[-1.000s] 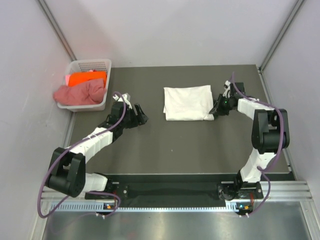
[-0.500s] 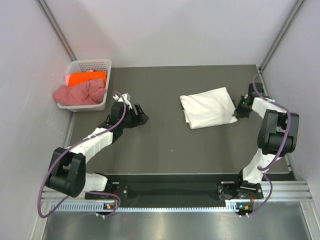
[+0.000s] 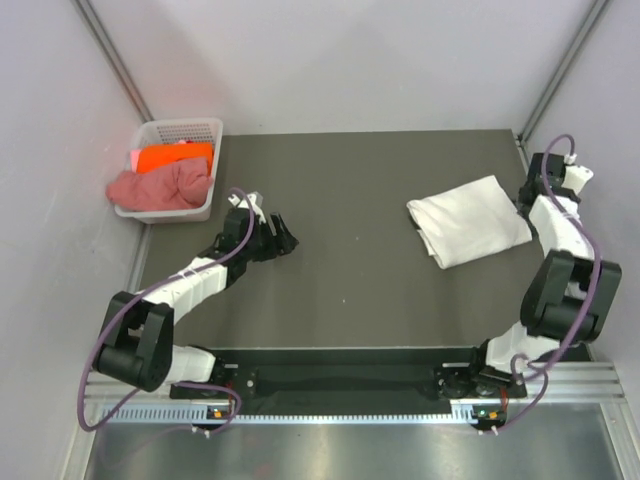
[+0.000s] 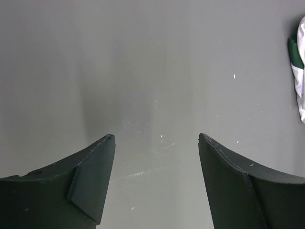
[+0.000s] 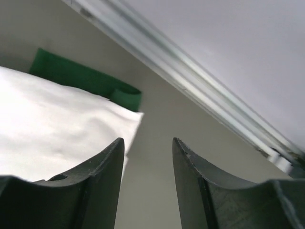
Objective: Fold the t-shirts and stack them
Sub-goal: Neatly place the folded tshirt to the corner
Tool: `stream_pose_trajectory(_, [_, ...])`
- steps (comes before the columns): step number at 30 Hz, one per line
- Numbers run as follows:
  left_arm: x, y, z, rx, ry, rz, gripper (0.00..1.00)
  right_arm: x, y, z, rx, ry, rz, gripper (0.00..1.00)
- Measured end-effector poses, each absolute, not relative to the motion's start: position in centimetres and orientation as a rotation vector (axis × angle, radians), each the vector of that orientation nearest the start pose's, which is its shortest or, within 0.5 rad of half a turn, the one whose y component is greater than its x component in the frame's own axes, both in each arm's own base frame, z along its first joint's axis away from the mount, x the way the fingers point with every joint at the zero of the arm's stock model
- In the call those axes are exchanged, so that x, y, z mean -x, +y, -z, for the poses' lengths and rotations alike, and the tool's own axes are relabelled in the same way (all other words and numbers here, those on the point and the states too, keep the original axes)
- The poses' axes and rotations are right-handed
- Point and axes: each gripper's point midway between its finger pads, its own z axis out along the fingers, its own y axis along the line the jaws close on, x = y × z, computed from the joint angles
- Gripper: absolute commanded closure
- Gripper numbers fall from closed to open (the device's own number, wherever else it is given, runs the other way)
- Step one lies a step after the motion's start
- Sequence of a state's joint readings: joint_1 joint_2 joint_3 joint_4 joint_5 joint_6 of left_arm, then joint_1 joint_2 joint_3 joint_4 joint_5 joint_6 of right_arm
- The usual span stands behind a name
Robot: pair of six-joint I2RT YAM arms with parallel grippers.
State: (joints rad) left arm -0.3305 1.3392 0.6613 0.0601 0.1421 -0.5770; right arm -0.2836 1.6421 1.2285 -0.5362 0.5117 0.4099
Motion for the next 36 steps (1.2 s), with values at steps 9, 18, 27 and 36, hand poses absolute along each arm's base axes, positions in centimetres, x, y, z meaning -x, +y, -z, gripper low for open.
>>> stream_pose_trajectory(9, [-32.8, -15.6, -8.6, 0.220, 2.258, 0.609, 0.25, -38.7, -6.1, -22.9, -0.579, 1.981, 0.208, 0.55])
stream_pose_trajectory(18, [-32.9, -14.9, -9.4, 0.235, 2.211, 0.583, 0.26, -39.1, 9.7, -13.3, 0.055, 2.347, -0.064, 0.70])
stream_pose_trajectory(27, [-33.0, -15.1, -9.4, 0.234, 2.208, 0.589, 0.26, -38.3, 12.6, -7.1, 0.246, 2.536, -0.173, 0.80])
stream_pose_trajectory(36, [-33.0, -15.1, -9.4, 0.235, 2.209, 0.585, 0.26, -39.9, 12.8, -4.9, 0.242, 2.608, -0.076, 0.92])
